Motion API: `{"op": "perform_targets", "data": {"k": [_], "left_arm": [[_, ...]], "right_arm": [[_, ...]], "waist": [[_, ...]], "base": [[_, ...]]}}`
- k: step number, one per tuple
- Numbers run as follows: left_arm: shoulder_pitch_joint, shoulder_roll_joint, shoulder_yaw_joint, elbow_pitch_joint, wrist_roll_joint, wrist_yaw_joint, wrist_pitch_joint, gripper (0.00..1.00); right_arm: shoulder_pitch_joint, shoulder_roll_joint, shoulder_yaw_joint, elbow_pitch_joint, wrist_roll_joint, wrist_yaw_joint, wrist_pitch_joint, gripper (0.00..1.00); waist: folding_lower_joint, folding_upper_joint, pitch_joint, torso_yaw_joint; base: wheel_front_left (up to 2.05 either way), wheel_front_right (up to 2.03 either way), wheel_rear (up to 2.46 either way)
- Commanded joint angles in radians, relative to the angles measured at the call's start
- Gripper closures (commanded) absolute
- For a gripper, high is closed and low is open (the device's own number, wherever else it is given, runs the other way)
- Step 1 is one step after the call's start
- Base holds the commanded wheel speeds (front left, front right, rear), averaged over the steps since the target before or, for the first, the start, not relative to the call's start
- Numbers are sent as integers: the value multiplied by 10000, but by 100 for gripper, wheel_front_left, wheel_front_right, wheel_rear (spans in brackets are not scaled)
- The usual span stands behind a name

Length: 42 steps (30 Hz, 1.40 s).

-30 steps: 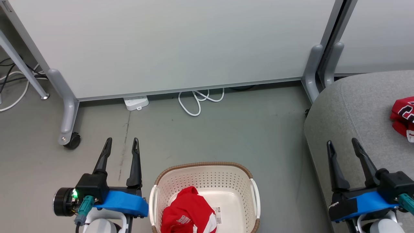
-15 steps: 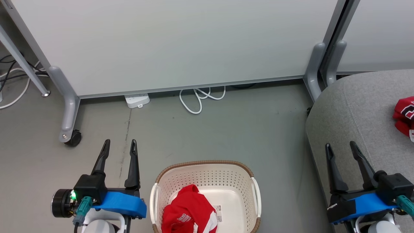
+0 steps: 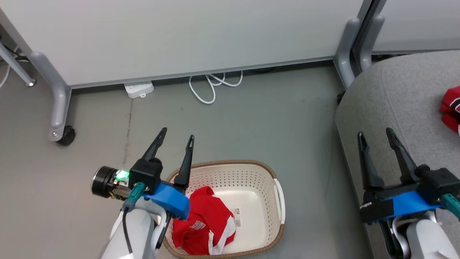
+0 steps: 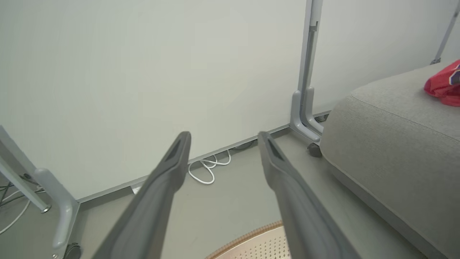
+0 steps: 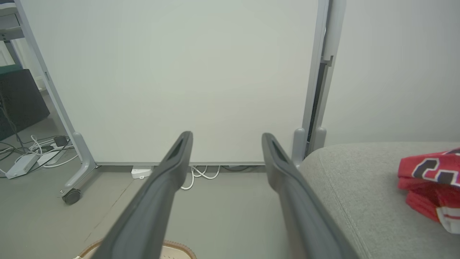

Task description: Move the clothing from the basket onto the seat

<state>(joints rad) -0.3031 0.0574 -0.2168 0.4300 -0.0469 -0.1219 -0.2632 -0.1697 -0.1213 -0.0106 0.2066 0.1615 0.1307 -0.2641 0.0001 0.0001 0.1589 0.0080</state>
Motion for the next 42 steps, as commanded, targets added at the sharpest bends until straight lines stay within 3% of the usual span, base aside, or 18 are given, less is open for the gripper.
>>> {"op": "perform_targets", "data": {"k": [1,15,29,42], "left_arm": [[-500,86,-269,334,62,-44,-23,0],[-3670,1081,-4282,4043,-265,-81,-23,0],[-6075,1370,-7991,6888,-1245,-83,15,0],[-7417,1590,-10084,8104,-2398,-84,1819,0]], "right_arm": [[-337,-98,102,-77,42,1,-6,0],[-2574,-297,548,-642,193,1,-6,0],[-3879,-207,732,-1103,211,1,-6,0],[-4508,-382,558,-1537,210,1,-6,0]], "waist": [[-1,-1,528,-264],[-1,-1,3406,-1417],[-1,-1,5845,-2038],[-1,-1,7596,-2325]], "base": [[0,0,0],[0,0,0],[0,0,0],[0,0,0]]}}
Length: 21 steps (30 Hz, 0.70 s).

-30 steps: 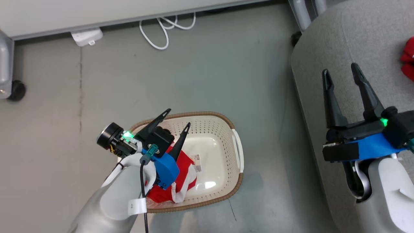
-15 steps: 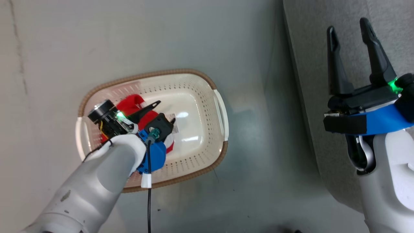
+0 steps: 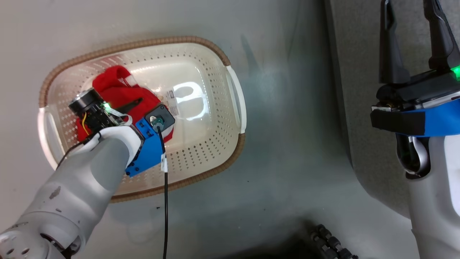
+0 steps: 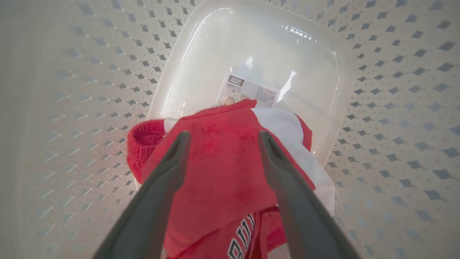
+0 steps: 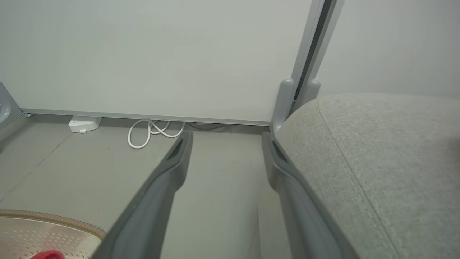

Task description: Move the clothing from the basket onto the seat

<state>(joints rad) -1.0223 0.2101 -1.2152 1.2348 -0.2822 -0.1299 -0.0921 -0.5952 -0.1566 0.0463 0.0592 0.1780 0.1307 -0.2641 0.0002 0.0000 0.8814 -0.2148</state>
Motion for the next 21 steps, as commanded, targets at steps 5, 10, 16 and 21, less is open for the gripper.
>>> {"op": "perform_targets", "data": {"k": [5,10,16,21], "left_arm": [[-567,201,-380,188,-296,-3,821,0],[-843,254,-454,287,-493,-3,1156,0],[-1072,279,-518,405,-584,-4,1584,0],[-1216,266,-544,477,-605,-4,1722,0]], "right_arm": [[-327,-7,-34,-246,4,1,-6,0],[-388,25,-75,-436,33,1,-6,0],[-337,78,-146,-609,41,1,-6,0],[-287,111,-236,-740,15,1,-6,0]], "waist": [[-2,0,924,-165],[-2,0,1395,-239],[-2,0,1817,-298],[-2,0,2042,-298]], "base": [[0,0,0],[0,0,0],[0,0,0],[0,0,0]]}}
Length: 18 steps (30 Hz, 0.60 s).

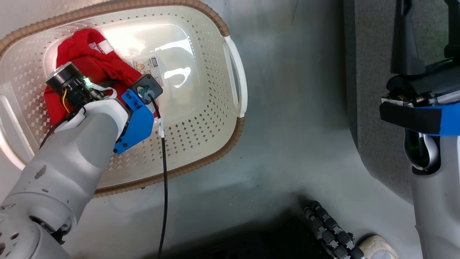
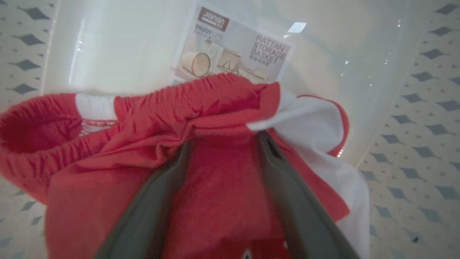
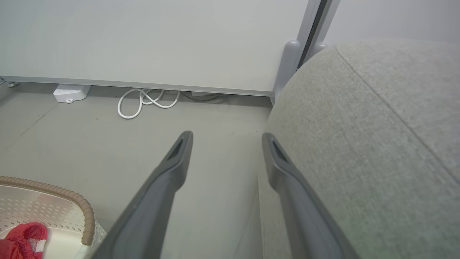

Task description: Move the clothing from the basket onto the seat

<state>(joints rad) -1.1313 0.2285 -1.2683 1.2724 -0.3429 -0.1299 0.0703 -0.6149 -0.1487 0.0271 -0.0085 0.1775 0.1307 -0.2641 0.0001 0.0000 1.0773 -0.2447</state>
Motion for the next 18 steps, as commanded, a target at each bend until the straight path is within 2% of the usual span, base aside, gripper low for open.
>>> {"op": "perform_targets", "data": {"k": [1,9,10,11,12,18], "left_arm": [[-125,82,-13,101,3,-4,98,0],[-199,-43,-45,176,129,135,431,0],[-189,-67,-52,181,126,156,490,17],[-187,-95,-54,185,143,169,535,62],[-192,-123,-56,188,168,177,573,100],[-173,-226,-62,190,182,213,734,100]], "right_arm": [[-91,32,-44,-63,21,1,-6,0],[-229,68,-88,-75,-33,1,-6,0],[-236,81,-80,-75,-36,1,-6,0],[-229,87,-72,-80,-34,1,-6,0],[-222,98,-65,-86,-38,1,-6,0],[-253,103,-79,-66,-26,1,-6,0]], "waist": [[-1,0,83,1],[-1,0,214,-7],[-1,0,206,-11],[-1,0,198,-16],[-1,0,189,-23],[-1,0,109,-30]], "base": [[0,0,0],[0,0,0],[0,0,0],[0,0,0],[0,0,0],[0,0,0]]}}
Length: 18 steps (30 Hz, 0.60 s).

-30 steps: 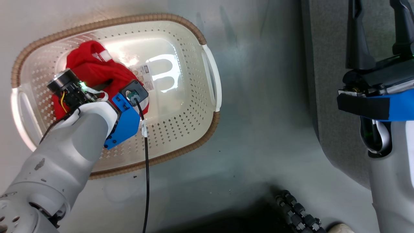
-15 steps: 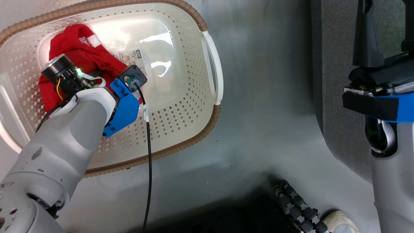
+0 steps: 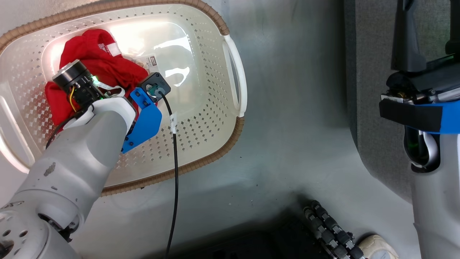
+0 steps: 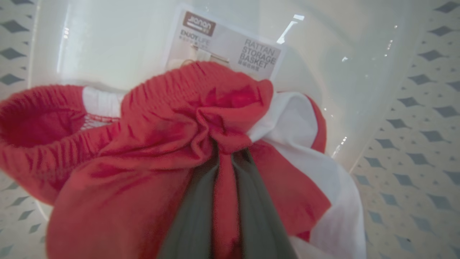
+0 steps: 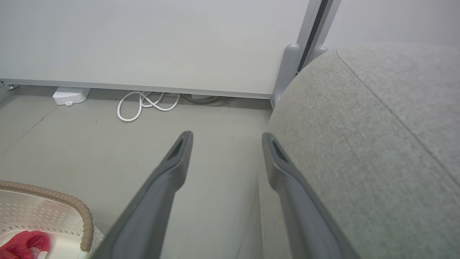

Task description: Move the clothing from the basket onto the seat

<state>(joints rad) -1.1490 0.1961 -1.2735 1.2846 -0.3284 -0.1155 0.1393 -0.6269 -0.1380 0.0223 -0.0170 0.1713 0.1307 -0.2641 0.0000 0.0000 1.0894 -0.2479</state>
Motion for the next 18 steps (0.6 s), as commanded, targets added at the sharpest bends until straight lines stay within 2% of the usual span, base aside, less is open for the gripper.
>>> {"op": "perform_targets", "data": {"k": [1,10,18], "left_arm": [[18,83,-10,69,40,93,51,100],[282,-387,-15,51,-67,140,-314,100],[549,-776,133,-53,-435,15,-1348,100]], "right_arm": [[-147,-4,-38,26,42,1,-6,0],[-43,-45,-142,180,40,1,-6,0],[163,-142,-235,323,0,1,-6,0]], "waist": [[0,0,-30,1],[0,0,-533,197],[0,0,-1455,567]], "base": [[0,0,0],[0,0,0],[0,0,0]]}}
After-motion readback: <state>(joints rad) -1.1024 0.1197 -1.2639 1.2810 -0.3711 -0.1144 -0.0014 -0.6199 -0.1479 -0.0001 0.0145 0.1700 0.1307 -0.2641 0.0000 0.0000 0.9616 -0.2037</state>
